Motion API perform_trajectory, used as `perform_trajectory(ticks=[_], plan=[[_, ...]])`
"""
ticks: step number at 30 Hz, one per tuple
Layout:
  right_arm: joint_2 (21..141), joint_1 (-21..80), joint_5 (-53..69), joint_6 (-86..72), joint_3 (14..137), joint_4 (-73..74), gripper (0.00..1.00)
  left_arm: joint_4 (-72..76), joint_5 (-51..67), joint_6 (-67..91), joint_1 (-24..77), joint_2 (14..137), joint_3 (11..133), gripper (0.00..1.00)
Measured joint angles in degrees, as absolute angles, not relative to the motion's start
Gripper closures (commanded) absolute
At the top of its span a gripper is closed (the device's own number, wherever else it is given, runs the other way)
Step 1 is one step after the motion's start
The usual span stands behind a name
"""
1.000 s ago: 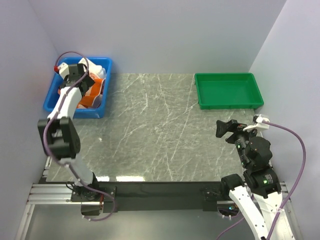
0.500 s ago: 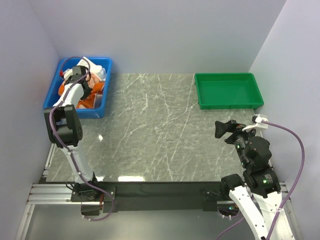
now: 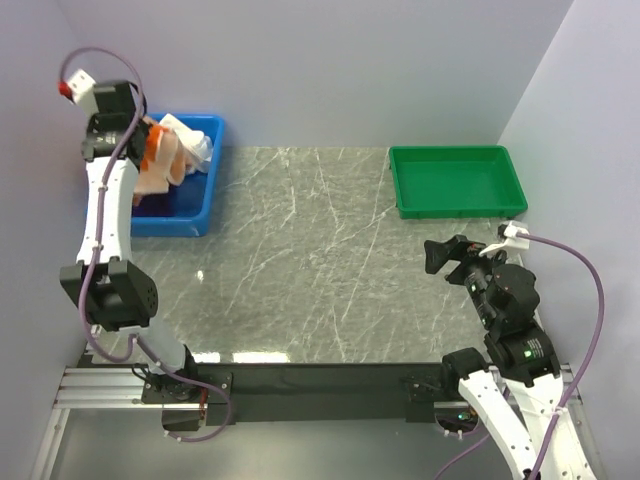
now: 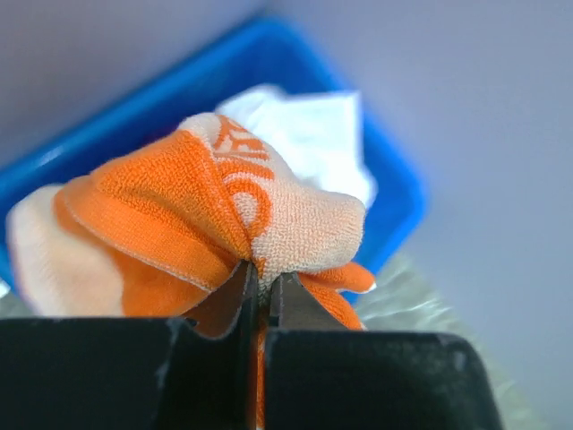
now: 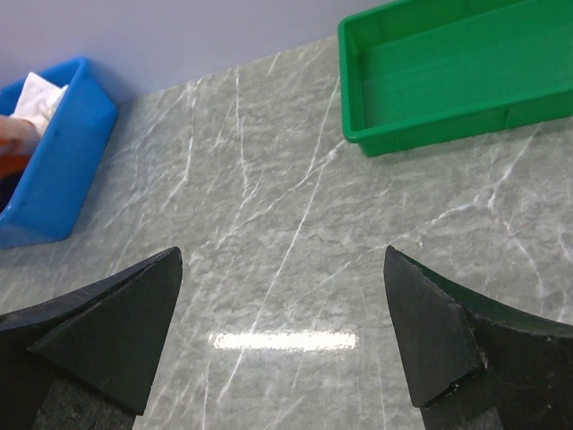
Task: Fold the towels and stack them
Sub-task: Grab crumpled towel, then move the towel to the center of the board
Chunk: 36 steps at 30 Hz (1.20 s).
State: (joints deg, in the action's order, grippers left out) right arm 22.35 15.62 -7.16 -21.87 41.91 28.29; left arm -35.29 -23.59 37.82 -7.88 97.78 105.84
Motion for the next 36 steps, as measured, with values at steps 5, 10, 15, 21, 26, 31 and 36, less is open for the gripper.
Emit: perform_trajectory(ticks=[5, 10, 15, 21, 26, 31, 36], plan=[[23.66, 15.62, -5.82, -22.33, 43.18, 28.25, 0.00, -34.76, -21.23, 37.17, -7.88, 94.78, 113.54, 1.00], [23.99, 15.64, -4.54, -23.16, 43.20, 28.16, 0.00, -33.56, -16.16, 37.17, -7.79, 93.06, 116.09, 1.00], [24.75, 15.64, -3.66, -23.20, 43.20, 28.03, 0.00, -33.30, -11.05, 35.68, -1.04, 93.86, 116.97, 1.00], [26.17, 15.62, -2.13, -23.05, 43.20, 27.81, 0.00, -32.49, -4.99, 34.48, 13.54, 95.37, 116.57, 1.00], [28.40, 15.62, 1.28, -22.63, 43.27, 27.18, 0.00, -29.28, -4.75, 34.30, 23.20, 91.05, 104.84, 1.00], [31.68, 16.27, 5.65, -22.35, 43.33, 26.04, 0.00, -24.99, -7.29, 35.92, 33.39, 83.72, 84.31, 0.61], [37.39, 23.66, 4.93, -21.41, 43.33, 25.32, 0.00, -22.52, -7.84, 39.88, 46.19, 80.77, 67.40, 0.22]])
